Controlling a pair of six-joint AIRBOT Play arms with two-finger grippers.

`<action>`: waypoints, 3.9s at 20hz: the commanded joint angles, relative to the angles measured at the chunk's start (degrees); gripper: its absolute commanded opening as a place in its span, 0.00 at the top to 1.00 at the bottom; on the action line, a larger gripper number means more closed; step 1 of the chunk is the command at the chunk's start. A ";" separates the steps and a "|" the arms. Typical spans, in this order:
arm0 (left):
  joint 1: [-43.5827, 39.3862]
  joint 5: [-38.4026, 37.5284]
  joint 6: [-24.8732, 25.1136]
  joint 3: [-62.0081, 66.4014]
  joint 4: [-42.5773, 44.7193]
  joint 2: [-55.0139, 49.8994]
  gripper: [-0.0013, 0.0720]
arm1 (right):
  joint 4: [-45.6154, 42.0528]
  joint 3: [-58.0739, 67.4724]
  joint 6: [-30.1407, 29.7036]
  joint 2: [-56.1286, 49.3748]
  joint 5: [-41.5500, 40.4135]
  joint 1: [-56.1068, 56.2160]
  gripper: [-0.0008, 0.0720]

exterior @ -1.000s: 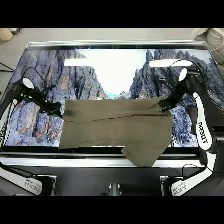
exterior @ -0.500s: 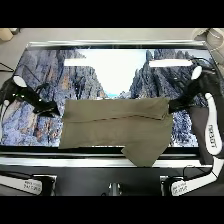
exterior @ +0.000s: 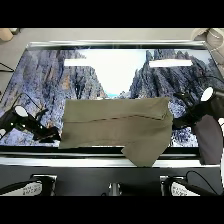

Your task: Fold the shirts.

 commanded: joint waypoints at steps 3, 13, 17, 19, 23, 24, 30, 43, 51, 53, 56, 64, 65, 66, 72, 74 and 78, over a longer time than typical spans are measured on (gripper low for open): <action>-1.11 5.01 0.81 -4.90 -3.39 0.94 0.35 | 0.17 -4.09 -0.31 2.05 -1.05 -0.13 0.42; -3.41 9.11 2.58 -5.38 -7.82 0.31 0.95 | 5.88 -21.99 -2.78 8.37 -1.77 -0.17 0.22; -3.37 9.11 2.60 -5.35 -7.82 0.63 0.95 | 9.70 -26.56 -1.22 9.01 -7.56 -0.17 0.27; -3.37 9.07 2.99 -5.35 -7.85 0.63 0.95 | 10.45 -28.13 0.72 9.01 -10.43 -0.17 0.27; -3.37 9.09 2.99 -5.35 -7.85 0.63 0.95 | 15.93 -30.69 0.81 9.01 -13.97 -0.11 0.33; -3.37 9.09 2.99 -5.35 -7.85 0.63 0.95 | 15.89 -31.21 1.01 9.01 -14.88 -0.11 0.37; -3.37 9.11 4.76 -3.98 -8.13 1.20 0.95 | 15.65 -29.33 -0.15 12.52 -16.24 -0.13 0.97; -3.41 10.12 -2.97 26.62 -8.57 -5.97 0.95 | 24.94 12.55 -4.57 -6.34 -21.99 -0.11 0.97; -3.48 11.76 -3.76 37.79 -12.09 -22.80 0.95 | 26.95 17.44 -4.20 -20.96 -27.34 3.76 0.97; -3.48 12.31 -3.74 37.77 -14.36 -24.90 0.92 | 26.88 17.44 -4.17 -22.58 -27.36 4.11 0.92; -3.10 12.48 -3.72 38.32 -15.34 -25.27 0.18 | 24.83 18.67 -5.68 -21.81 -24.48 3.67 0.06; -1.42 9.51 -3.52 42.88 -15.34 -16.81 0.14 | 15.76 19.89 -4.98 -23.78 -7.19 -6.43 0.00; -1.70 9.07 -3.50 42.88 -15.30 -15.76 0.14 | 16.39 19.89 -4.98 -24.65 -7.43 -6.43 0.00; -2.01 8.81 -3.50 42.88 -15.34 -14.60 0.14 | 17.77 19.89 -4.98 -25.70 -7.61 -6.25 0.00; -4.79 8.57 -3.50 42.88 -15.34 -8.87 0.15 | 32.63 19.89 -5.03 -32.15 -7.85 -6.19 0.00; -6.40 8.57 -3.52 42.91 -15.34 -7.69 0.16 | 36.79 19.89 -5.44 -32.72 -8.09 -5.75 0.00; -11.78 9.25 -3.52 42.86 -15.34 -7.82 0.16 | 38.45 19.96 -5.46 -32.11 -7.65 -4.00 0.82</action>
